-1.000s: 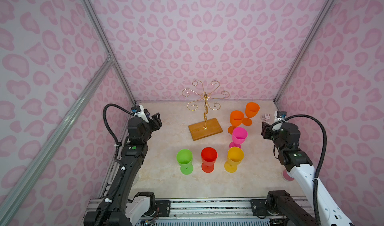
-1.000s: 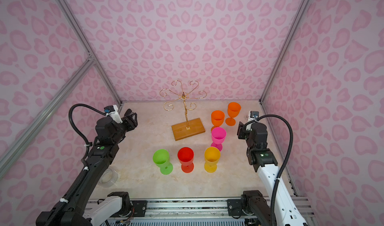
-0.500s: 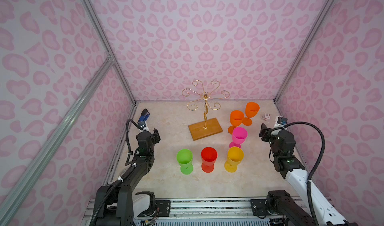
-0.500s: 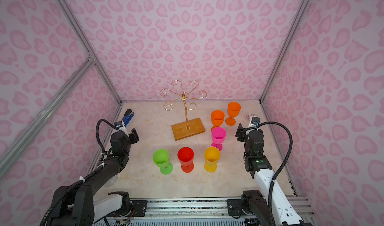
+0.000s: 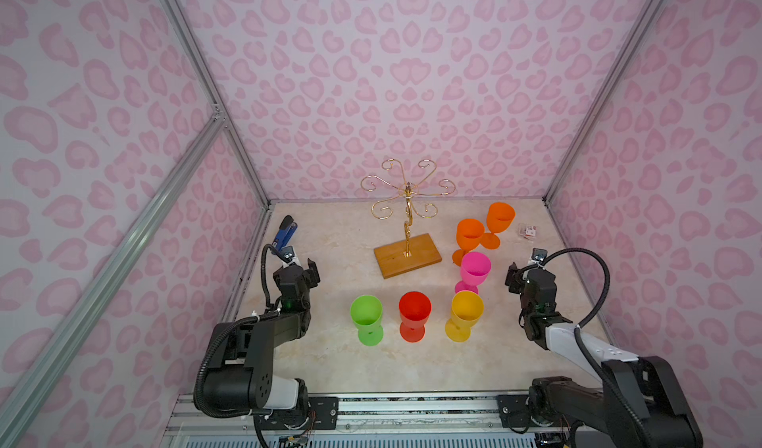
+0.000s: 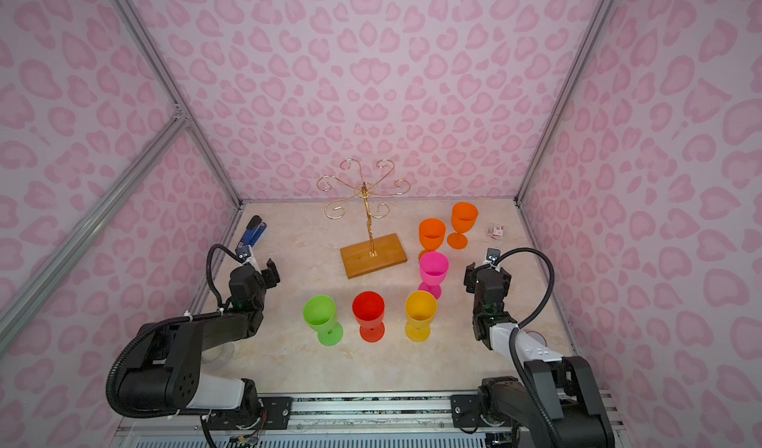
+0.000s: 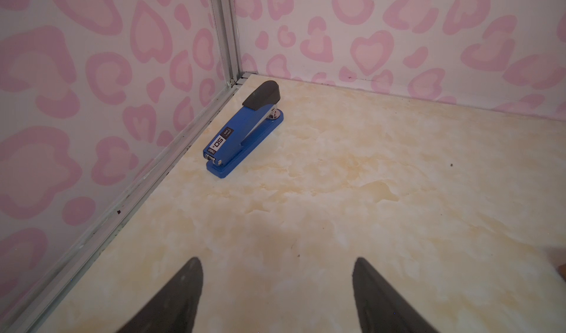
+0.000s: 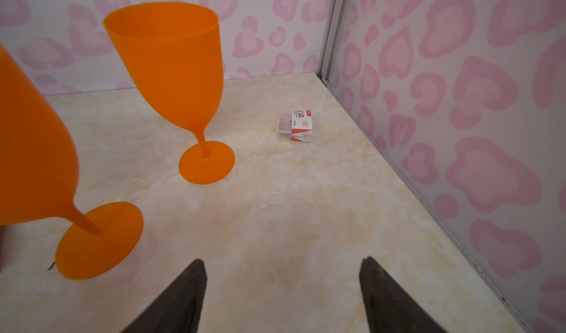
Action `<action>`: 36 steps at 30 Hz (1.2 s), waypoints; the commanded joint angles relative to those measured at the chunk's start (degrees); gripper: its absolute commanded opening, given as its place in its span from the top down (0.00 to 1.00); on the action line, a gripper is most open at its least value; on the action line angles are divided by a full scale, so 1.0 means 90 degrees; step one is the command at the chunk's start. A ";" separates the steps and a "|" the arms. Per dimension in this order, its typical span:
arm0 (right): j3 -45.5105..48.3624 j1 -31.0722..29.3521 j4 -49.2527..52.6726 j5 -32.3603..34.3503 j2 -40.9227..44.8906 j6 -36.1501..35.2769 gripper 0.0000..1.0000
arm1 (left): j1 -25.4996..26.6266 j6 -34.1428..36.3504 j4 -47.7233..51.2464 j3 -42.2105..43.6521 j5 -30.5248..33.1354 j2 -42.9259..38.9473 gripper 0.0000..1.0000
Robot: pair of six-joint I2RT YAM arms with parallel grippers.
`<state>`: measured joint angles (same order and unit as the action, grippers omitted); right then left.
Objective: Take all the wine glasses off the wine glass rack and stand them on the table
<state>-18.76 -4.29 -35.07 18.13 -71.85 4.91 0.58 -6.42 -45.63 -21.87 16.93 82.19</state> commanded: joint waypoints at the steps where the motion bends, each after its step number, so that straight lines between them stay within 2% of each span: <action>1: 0.0108 0.0037 -0.1422 0.0438 -0.0566 -0.0177 0.22 | -0.0006 0.0010 -0.0382 -0.0024 0.0066 0.0028 0.19; 5: 0.0052 0.0060 -0.1900 0.0211 -0.0911 -0.0189 0.22 | -0.0015 0.0005 -0.0723 0.0168 0.0023 0.0040 0.17; 7: -0.0023 0.0094 -0.2050 0.0058 -0.1175 -0.0223 0.22 | -0.0013 0.0020 -0.1573 0.0474 0.0086 0.0290 0.06; 8: -0.0011 0.0095 -0.2148 0.0020 -0.1329 -0.0221 0.22 | -0.0011 0.0015 -0.1430 0.0473 0.0092 0.0234 0.02; 12: 0.0362 0.0097 -0.3626 -0.0005 -0.2085 -0.0283 0.21 | -0.0006 0.0026 -0.1458 0.0481 0.0090 0.0236 0.02; 15: 0.0245 0.0106 -0.3017 0.0016 -0.1870 -0.0184 0.20 | -0.0006 0.0029 -0.1461 0.0486 0.0096 0.0236 0.02; 18: 0.0336 0.0102 -0.3504 0.0104 -0.2053 -0.0225 0.18 | 0.0003 0.0034 -0.1459 0.0496 0.0095 0.0213 0.02; 19: 0.0293 0.0104 -0.3296 0.0100 -0.1980 -0.0176 0.06 | 0.0004 0.0034 -0.1442 0.0501 0.0100 0.0199 0.02; 20: 0.0246 0.0115 -0.3177 0.0119 -0.1963 -0.0141 0.01 | 0.0001 0.0029 -0.1454 0.0497 0.0096 0.0213 0.02; 36: 0.0220 0.0107 -0.3208 0.0193 -0.2019 -0.0156 0.01 | 0.0014 0.0038 -0.1454 0.0496 0.0103 0.0213 0.02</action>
<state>-16.73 -3.22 -61.84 19.16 -89.78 3.11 0.75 -6.04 -56.84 -17.50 17.23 84.07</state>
